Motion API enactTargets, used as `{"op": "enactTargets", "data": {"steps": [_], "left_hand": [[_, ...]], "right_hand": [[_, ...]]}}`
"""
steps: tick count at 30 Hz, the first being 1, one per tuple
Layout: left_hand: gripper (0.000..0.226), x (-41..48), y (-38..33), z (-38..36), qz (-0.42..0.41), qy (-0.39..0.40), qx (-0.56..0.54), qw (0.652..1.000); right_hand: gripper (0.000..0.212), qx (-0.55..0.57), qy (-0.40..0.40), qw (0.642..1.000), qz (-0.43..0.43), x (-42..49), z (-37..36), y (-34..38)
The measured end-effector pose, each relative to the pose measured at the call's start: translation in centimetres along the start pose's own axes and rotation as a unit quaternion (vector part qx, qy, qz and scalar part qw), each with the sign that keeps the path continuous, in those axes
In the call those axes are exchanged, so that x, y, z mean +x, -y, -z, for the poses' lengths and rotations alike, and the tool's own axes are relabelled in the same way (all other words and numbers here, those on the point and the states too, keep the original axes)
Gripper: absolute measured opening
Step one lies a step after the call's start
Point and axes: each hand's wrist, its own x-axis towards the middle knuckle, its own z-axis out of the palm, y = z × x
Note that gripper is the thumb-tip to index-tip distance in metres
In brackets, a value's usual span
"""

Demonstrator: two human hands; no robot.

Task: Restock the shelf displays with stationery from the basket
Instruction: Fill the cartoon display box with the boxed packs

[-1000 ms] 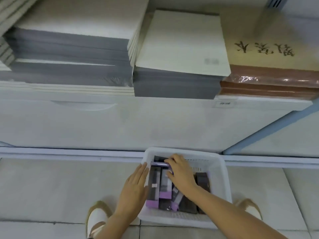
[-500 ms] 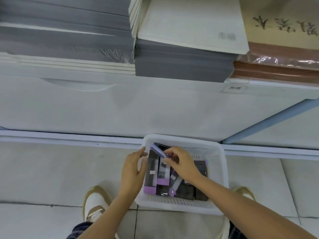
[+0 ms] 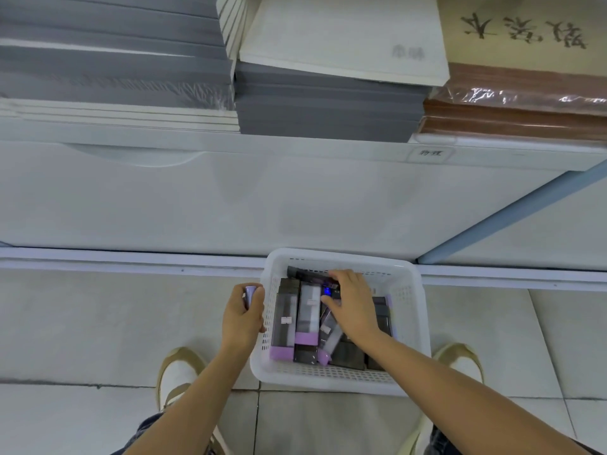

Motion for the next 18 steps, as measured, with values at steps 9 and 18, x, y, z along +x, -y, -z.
{"op": "enactTargets", "data": {"steps": [9, 18], "left_hand": [[0.007, 0.4, 0.7, 0.3, -0.043, 0.006, 0.065, 0.997], [0.01, 0.5, 0.4, 0.5, -0.029, 0.024, 0.097, 0.995]], "right_hand": [[0.023, 0.036, -0.006, 0.998, 0.058, -0.9, -1.0, 0.9], [0.031, -0.133, 0.045, 0.989, 0.047, 0.1, -1.2, 0.9]]}}
